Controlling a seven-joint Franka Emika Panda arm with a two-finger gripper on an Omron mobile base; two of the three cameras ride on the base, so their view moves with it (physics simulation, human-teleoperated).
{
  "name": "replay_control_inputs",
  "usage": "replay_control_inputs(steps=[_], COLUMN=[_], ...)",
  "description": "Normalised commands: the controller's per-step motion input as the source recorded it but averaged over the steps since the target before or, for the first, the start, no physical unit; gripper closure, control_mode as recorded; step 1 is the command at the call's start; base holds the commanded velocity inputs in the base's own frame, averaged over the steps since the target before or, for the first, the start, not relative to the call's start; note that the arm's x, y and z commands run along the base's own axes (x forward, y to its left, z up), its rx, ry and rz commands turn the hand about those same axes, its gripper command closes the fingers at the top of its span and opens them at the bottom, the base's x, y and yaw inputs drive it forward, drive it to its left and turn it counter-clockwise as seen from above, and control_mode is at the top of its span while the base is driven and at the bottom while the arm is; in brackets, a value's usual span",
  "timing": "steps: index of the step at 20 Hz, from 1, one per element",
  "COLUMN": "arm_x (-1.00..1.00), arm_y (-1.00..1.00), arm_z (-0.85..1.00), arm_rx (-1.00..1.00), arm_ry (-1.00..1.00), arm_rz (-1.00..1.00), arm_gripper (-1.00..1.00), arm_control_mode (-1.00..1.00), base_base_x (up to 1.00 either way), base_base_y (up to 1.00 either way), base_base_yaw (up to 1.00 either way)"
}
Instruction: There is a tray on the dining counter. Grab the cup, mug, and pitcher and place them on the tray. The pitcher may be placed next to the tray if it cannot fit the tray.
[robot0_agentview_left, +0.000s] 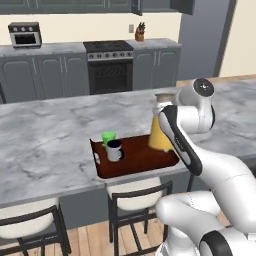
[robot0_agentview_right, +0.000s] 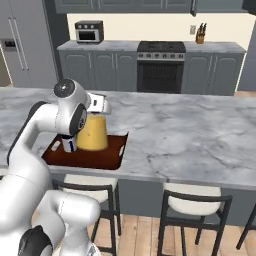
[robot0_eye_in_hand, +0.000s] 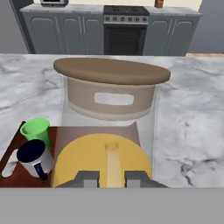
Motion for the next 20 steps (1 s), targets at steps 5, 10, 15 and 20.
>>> replay_control_inputs(steps=[5, 10, 15, 20], arm_x=[0.00, 0.00, 0.31, 0.98], arm_y=[0.00, 0.00, 0.10, 0.33], arm_z=[0.00, 0.00, -0.15, -0.44], arm_rx=[0.00, 0.00, 0.00, -0.02], arm_ry=[0.00, 0.00, 0.00, 0.00], arm_rz=[0.00, 0.00, 0.00, 0.00], arm_gripper=[1.00, 1.00, 1.00, 1.00], arm_control_mode=[1.00, 1.00, -1.00, -1.00], base_base_x=[0.57, 0.65, 0.38, 0.00], base_base_y=[0.15, 0.16, 0.11, 0.00], base_base_yaw=[0.00, 0.00, 0.00, 0.00])
